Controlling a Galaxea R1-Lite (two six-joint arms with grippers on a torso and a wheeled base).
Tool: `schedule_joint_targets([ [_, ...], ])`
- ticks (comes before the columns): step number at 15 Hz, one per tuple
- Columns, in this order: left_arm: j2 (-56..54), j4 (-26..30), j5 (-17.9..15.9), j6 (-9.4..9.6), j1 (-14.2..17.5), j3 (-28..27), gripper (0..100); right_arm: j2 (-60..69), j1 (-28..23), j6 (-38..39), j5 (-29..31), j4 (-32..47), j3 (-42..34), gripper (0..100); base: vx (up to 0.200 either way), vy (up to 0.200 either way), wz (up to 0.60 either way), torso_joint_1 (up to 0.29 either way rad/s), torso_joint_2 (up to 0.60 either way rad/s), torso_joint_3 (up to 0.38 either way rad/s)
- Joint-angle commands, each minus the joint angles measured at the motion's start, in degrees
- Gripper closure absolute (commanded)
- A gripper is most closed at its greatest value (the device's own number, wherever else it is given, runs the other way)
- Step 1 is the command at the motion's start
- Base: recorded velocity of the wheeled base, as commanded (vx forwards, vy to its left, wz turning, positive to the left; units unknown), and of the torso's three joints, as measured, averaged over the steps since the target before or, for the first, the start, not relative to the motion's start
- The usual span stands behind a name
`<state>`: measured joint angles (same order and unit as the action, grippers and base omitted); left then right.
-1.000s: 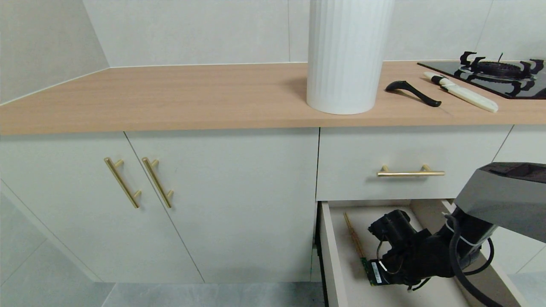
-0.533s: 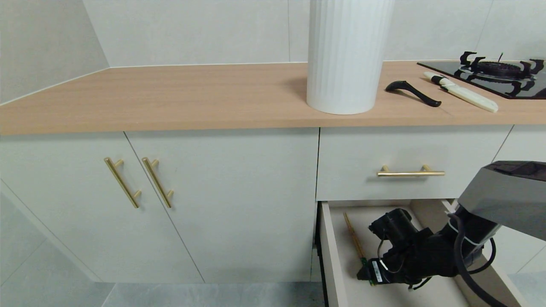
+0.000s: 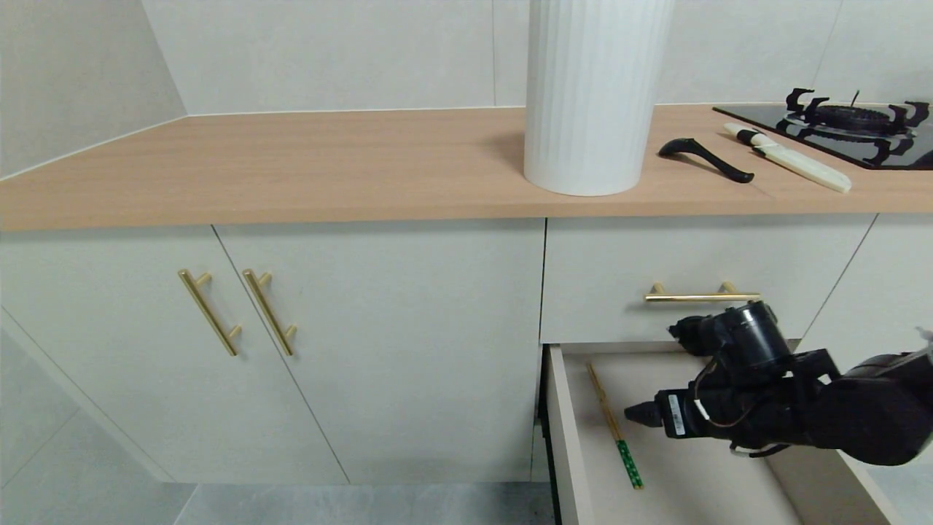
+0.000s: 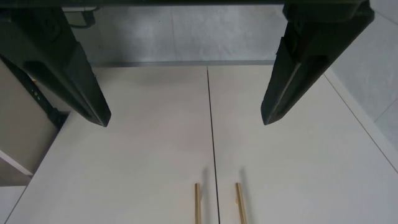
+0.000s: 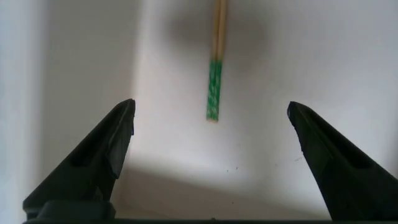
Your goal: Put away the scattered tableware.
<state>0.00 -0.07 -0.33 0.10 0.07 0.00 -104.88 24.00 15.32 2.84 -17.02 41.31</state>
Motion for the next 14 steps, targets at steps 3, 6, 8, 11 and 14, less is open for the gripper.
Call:
schedule_joint_targets([
  [3,0.0,-0.01,-0.02,-0.01,0.01,0.0,0,18.22,-3.0,-3.99,1.91,0.67,-0.09,0,0.0,0.0,0.0,0.0,0.0,0.0],
  [6,0.0,-0.01,-0.02,-0.01,0.01,0.0,0,25.77,-4.14,-7.68,1.99,0.76,-0.36,0,0.0,0.0,0.0,0.0,0.0,0.0],
  [8,0.0,-0.01,-0.02,-0.01,0.01,0.0,0,27.97,-6.43,-9.43,1.91,0.76,-0.27,0,0.0,0.0,0.0,0.0,0.0,0.0],
  [11,0.0,-0.01,-0.02,-0.01,0.01,0.0,0,28.41,-8.62,-11.19,1.64,0.67,-0.27,0,0.0,0.0,0.0,0.039,-0.17,-0.124],
  [14,0.0,-0.01,-0.02,-0.01,0.01,0.0,0,28.32,-8.71,-11.28,1.47,0.58,-0.36,0,0.0,0.0,0.0,0.1,-0.29,-0.284],
])
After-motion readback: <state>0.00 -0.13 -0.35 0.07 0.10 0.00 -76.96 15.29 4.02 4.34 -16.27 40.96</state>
